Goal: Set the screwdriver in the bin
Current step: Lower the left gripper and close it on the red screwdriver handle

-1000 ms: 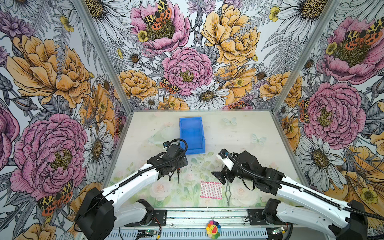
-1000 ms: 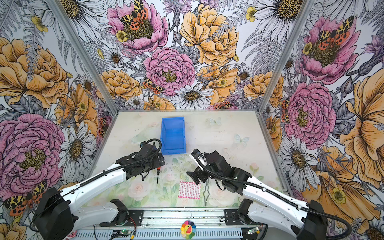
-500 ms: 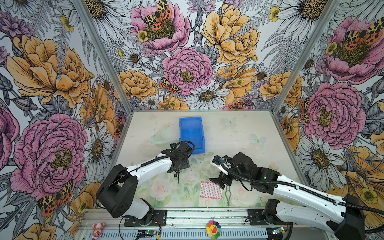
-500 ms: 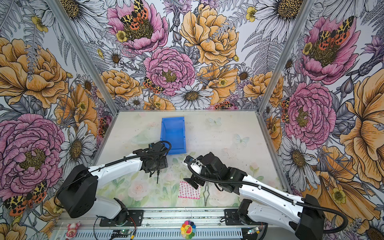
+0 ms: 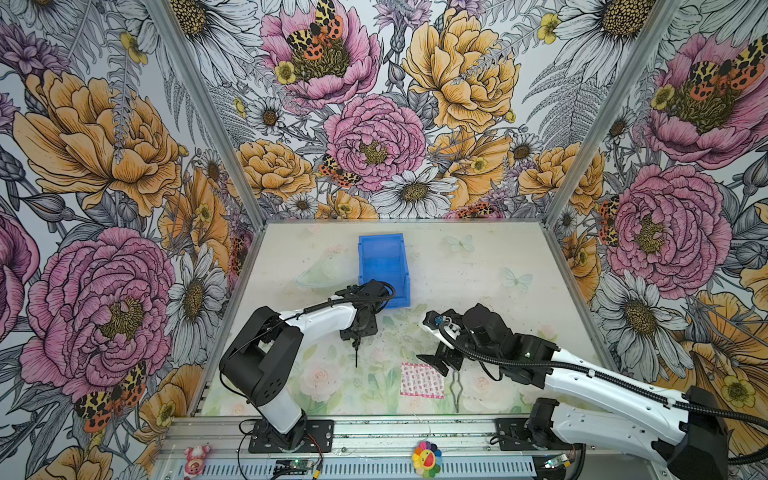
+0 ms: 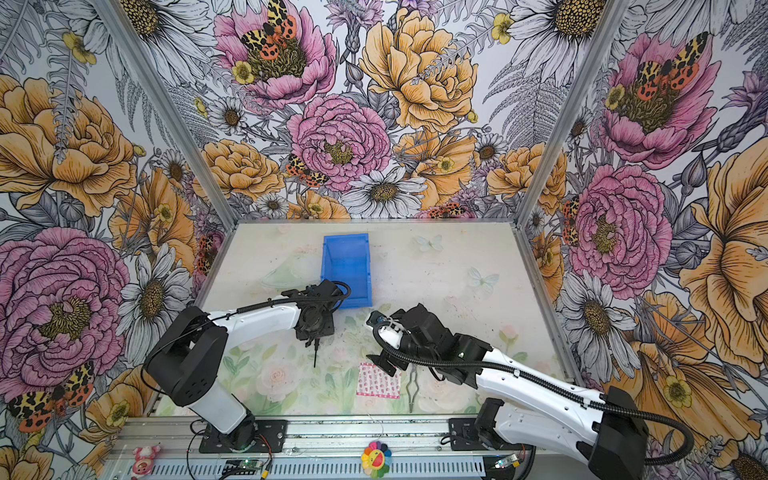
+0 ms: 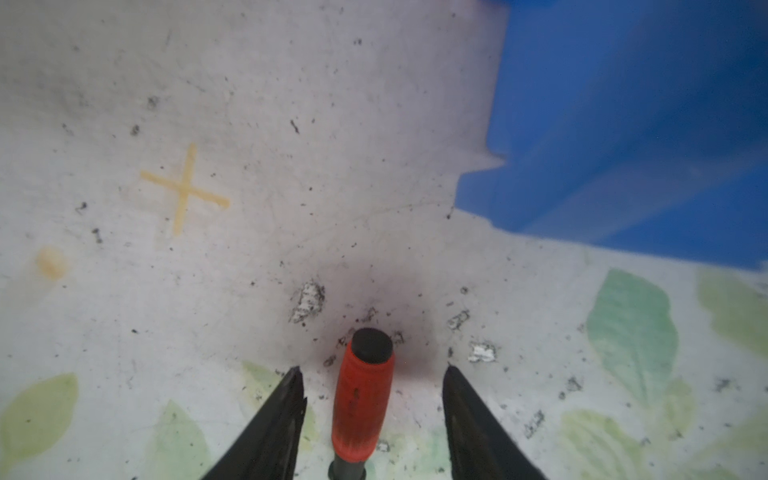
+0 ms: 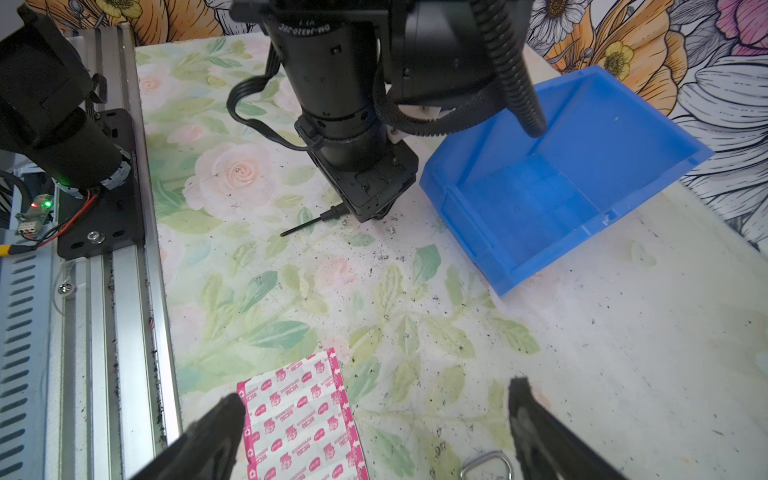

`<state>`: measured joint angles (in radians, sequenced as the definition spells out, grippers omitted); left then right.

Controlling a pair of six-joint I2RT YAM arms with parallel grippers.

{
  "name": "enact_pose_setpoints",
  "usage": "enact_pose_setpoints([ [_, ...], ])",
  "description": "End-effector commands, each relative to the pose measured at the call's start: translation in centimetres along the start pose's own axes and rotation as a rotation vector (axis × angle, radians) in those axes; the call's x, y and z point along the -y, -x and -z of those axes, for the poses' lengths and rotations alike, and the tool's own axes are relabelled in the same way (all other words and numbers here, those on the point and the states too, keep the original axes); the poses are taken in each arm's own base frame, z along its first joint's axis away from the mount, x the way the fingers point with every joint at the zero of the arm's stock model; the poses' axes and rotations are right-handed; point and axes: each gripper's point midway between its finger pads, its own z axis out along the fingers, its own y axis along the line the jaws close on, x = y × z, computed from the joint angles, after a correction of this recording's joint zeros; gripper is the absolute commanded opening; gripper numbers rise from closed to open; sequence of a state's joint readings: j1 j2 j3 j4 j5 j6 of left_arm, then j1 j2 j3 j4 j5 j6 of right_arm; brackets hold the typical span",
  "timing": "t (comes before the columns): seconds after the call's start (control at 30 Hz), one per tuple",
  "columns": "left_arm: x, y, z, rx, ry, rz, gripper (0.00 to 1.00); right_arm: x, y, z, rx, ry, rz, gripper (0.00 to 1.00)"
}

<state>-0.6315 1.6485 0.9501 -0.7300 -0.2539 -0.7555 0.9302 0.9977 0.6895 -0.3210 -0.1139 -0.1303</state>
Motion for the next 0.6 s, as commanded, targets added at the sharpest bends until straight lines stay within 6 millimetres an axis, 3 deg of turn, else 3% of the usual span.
enact_pose_setpoints([
  [0.0,0.11,0.18,-0.42,-0.012,0.013,-0.007,0.47,0.14,1.82,0.26,0.048,-0.003,0.026,1.00],
  [0.33,0.05,-0.35,-1.27,-0.038,0.029,-0.019,0.28,0.19,1.95,0.41,0.053,-0.008,0.026,1.00],
  [0.57,0.44,-0.43,-0.90,-0.046,0.006,-0.024,0.06,0.66,2.17,0.91,0.066,-0.037,0.027,0.99],
])
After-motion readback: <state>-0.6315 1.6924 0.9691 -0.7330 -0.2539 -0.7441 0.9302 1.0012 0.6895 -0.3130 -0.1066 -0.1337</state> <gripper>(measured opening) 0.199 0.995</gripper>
